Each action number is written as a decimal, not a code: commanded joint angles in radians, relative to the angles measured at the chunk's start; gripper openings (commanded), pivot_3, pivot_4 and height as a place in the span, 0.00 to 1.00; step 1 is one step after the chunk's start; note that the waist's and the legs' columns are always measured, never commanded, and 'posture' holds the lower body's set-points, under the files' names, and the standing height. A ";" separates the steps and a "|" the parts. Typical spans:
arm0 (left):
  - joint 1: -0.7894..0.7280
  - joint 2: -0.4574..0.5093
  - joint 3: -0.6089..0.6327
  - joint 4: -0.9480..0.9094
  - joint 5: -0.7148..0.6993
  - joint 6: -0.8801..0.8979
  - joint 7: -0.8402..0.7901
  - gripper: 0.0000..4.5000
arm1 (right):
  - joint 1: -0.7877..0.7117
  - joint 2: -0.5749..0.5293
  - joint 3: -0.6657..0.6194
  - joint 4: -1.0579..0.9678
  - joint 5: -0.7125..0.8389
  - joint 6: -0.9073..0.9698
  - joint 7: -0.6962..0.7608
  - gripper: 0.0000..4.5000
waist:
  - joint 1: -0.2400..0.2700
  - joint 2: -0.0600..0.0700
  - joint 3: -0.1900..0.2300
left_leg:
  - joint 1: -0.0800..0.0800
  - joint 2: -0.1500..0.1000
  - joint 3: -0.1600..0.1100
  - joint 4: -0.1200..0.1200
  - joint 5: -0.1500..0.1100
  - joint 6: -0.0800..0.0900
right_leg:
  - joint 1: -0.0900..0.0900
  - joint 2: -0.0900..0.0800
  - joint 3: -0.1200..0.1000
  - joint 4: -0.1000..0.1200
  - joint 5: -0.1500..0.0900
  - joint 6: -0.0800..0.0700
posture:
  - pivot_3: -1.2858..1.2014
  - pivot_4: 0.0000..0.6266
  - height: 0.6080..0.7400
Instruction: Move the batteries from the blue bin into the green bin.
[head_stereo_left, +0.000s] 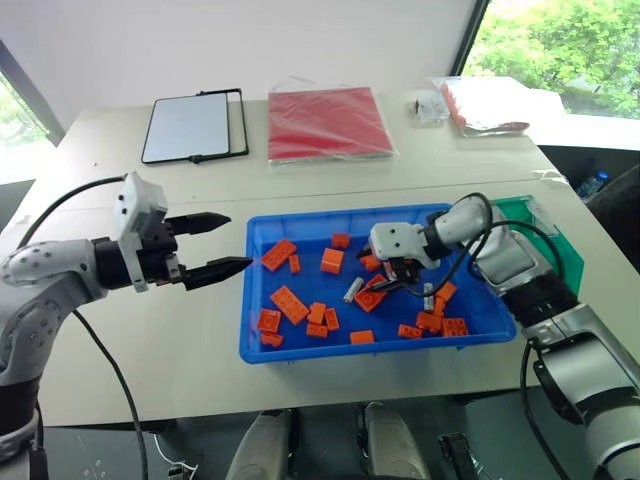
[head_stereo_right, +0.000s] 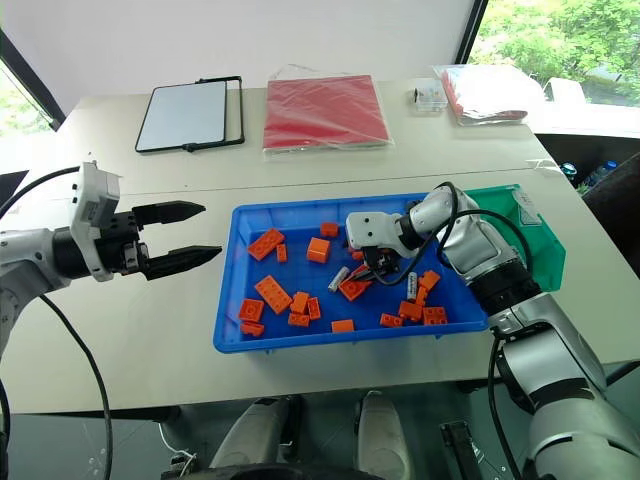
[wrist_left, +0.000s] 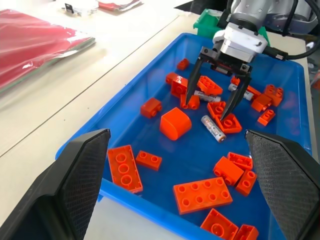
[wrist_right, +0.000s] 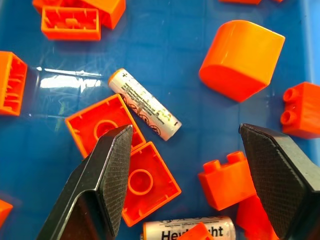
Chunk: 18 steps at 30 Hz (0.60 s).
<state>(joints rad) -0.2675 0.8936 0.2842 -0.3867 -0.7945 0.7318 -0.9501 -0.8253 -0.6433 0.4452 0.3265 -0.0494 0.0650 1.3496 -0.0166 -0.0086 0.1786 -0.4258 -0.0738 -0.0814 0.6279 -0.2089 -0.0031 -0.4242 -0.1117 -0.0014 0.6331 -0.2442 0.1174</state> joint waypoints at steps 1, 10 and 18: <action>-0.018 0.000 0.003 -0.006 0.003 -0.019 0.002 1.00 | -0.029 0.021 -0.014 0.021 -0.022 -0.031 -0.019 0.77 | 0.000 0.000 0.000 | 0.000 0.000 0.000 0.000 0.000 0.000 | 0.000 0.000 0.000 0.000 0.000 0.000 | 0.52 0.24 0.93; -0.009 -0.003 0.014 -0.013 0.002 -0.022 0.012 1.00 | -0.055 0.005 -0.030 -0.007 0.026 0.034 0.113 0.77 | 0.002 0.000 0.000 | 0.000 0.000 0.000 0.000 0.000 0.000 | 0.000 0.000 0.000 0.000 0.000 0.000 | 0.52 0.24 0.93; -0.006 -0.007 0.013 -0.008 0.007 -0.030 0.018 1.00 | -0.120 0.046 -0.045 0.039 0.037 0.101 0.127 0.77 | -0.003 0.000 0.000 | 0.000 0.000 0.000 0.000 0.000 0.000 | 0.000 0.000 0.000 0.000 0.000 0.000 | 0.52 0.24 0.93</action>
<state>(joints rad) -0.2693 0.8886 0.2819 -0.3855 -0.7925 0.7208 -0.9345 -0.9275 -0.6133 0.4156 0.3565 -0.0164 0.1763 1.4919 -0.0192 -0.0085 0.1786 -0.4253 -0.0734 -0.0817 0.6277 -0.2089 -0.0034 -0.4244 -0.1112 -0.0014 0.6337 -0.2441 0.1173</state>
